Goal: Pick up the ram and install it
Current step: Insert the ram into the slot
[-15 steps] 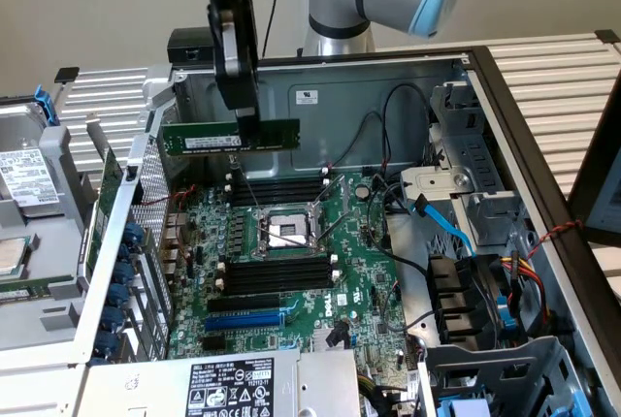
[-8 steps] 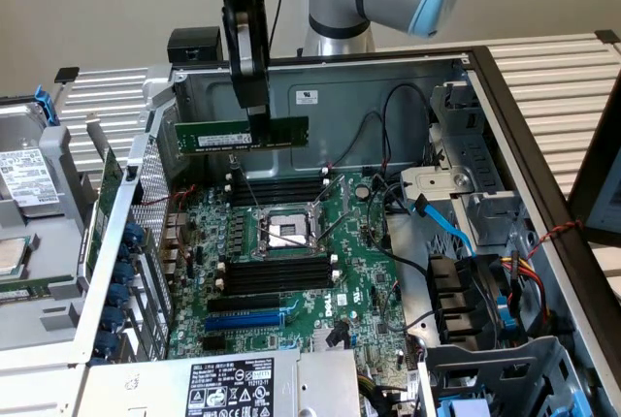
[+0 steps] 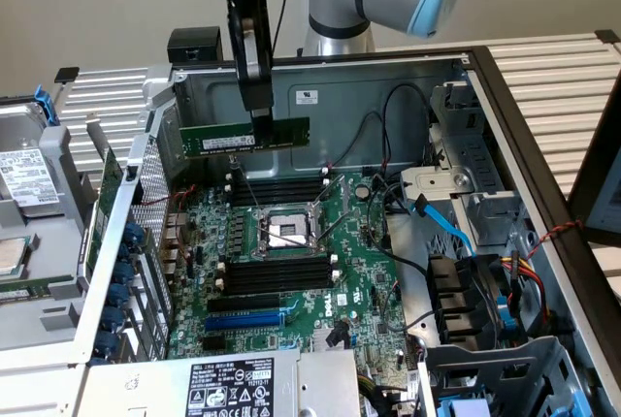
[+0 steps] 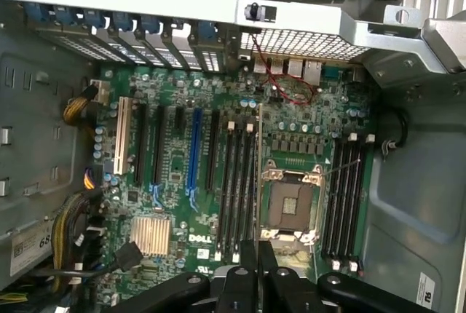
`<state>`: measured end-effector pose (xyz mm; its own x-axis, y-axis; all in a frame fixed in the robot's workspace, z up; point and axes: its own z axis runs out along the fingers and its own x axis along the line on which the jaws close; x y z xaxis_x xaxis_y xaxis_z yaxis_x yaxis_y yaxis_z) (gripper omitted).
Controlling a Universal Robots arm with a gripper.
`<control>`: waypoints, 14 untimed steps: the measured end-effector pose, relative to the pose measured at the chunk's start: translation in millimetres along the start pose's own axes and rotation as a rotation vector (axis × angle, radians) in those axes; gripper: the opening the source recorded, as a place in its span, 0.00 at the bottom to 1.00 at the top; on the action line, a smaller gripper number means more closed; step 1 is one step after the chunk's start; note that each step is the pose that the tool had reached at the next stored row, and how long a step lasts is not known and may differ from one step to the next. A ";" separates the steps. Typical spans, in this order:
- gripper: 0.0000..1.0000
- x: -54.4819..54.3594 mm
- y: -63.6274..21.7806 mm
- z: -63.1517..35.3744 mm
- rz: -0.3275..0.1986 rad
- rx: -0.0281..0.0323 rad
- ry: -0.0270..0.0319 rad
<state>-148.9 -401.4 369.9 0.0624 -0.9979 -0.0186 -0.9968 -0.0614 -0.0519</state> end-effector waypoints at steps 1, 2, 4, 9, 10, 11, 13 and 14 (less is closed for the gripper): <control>0.13 0.0 0.0 0.2 -0.005 -0.0002 -0.0001; 0.13 0.0 0.0 0.2 -0.009 -0.0004 -0.0003; 0.13 -0.1 0.0 0.9 -0.015 -0.0003 -0.0008; 0.13 -2.6 -0.1 2.3 -0.033 -0.0004 -0.0012; 0.13 -2.9 -0.4 2.7 -0.033 -0.0005 -0.0011; 0.13 -3.2 -1.0 3.5 -0.033 -0.0027 -0.0011; 0.13 -5.6 -1.6 5.7 -0.032 -0.0075 -0.0005; 0.13 -6.1 -2.0 6.8 -0.031 -0.0077 -0.0003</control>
<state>-146.9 -395.0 363.3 0.0935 -0.9955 -0.0174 -0.9947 -0.0926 -0.0448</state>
